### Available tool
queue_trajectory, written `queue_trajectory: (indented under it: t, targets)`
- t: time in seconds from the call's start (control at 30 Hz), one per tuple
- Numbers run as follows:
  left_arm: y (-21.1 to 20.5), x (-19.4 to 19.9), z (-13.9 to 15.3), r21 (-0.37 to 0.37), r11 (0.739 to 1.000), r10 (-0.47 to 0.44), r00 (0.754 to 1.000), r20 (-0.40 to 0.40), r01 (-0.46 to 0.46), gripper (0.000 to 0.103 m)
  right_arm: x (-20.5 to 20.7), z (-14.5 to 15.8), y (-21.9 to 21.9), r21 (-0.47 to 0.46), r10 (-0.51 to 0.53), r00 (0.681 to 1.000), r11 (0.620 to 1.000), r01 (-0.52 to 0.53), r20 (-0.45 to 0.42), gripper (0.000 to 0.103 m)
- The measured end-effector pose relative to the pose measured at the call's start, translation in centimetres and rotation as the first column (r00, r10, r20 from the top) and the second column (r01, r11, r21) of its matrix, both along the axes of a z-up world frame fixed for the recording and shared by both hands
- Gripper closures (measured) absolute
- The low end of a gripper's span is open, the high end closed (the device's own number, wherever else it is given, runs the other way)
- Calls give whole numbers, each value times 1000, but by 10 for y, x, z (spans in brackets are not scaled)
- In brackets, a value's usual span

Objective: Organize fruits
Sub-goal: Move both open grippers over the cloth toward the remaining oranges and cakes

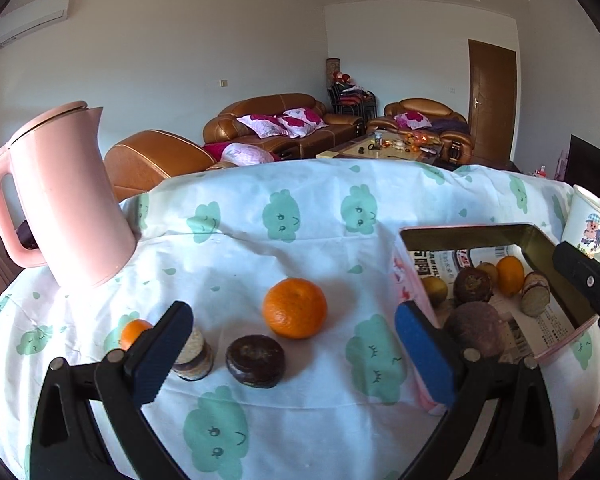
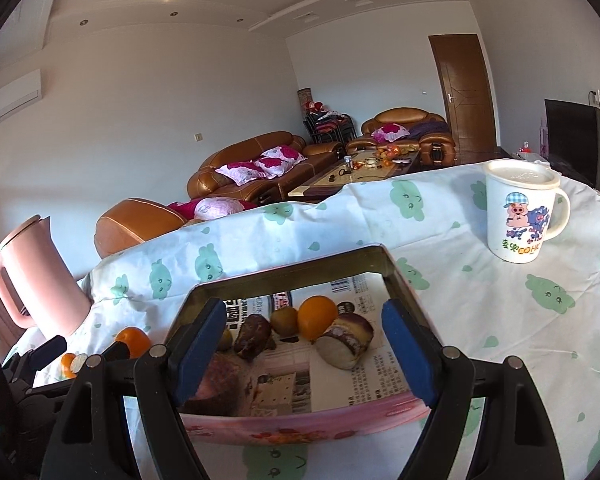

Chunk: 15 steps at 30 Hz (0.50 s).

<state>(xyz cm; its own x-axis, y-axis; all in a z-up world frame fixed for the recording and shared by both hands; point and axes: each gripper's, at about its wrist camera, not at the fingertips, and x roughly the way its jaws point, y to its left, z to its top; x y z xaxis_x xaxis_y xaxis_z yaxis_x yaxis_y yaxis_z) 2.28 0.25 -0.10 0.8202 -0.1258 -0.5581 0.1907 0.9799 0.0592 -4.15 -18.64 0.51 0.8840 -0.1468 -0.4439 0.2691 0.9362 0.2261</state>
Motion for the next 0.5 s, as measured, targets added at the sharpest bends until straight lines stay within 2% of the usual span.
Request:
queue_trajectory:
  t: [0.33, 0.5]
  targets:
    - [74, 20, -5, -36, 994, 103, 994, -37, -104, 0, 16, 0, 70, -67, 136, 990, 988, -138, -34, 22]
    - [113, 33, -5, -29, 984, 172, 984, -46, -173, 0, 30, -4, 106, -85, 236, 969, 967, -242, -78, 22]
